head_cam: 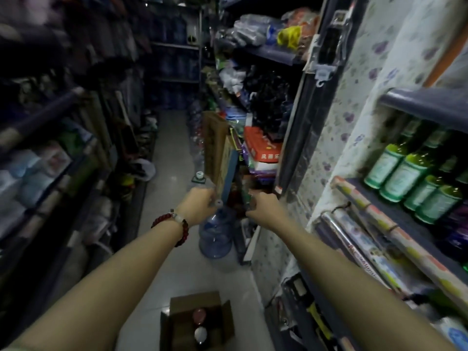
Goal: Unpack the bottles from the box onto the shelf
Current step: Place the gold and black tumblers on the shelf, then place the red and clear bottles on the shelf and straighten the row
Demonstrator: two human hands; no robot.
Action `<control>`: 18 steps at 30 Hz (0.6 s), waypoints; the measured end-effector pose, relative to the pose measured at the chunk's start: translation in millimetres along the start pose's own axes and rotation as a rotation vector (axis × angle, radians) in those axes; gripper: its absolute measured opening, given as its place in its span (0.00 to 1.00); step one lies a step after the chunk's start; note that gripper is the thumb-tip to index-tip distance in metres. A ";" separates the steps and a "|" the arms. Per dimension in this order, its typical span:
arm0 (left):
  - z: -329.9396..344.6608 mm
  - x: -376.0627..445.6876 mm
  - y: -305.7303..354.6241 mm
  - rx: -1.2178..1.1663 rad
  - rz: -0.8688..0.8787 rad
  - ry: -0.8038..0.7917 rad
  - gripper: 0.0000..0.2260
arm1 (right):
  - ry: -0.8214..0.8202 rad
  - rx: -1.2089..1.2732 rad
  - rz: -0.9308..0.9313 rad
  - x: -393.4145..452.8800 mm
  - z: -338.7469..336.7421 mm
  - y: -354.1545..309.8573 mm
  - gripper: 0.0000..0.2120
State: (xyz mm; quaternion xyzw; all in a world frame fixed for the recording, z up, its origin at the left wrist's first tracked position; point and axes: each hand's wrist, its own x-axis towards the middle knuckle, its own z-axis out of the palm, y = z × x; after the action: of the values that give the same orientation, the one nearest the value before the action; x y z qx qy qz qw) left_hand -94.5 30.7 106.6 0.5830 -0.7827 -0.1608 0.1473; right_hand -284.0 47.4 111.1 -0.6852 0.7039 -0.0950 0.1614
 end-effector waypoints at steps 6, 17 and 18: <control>55.5 -25.6 -71.4 -0.083 -0.172 -0.088 0.18 | -0.044 0.125 0.030 -1.3 83.4 1.4 0.07; 262.4 -59.1 -201.5 -0.006 -0.339 -0.259 0.20 | -0.214 0.131 0.170 20.0 314.0 78.5 0.19; 283.3 -60.0 -211.1 -0.004 -0.346 -0.265 0.20 | -0.220 0.130 0.173 22.6 336.1 87.3 0.20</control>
State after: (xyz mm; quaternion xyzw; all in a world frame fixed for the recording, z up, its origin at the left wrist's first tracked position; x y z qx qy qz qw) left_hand -13.6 54.3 -241.8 0.6821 -0.6830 -0.2608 0.0144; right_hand -245.5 58.0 -234.6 -0.6164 0.7306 -0.0505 0.2894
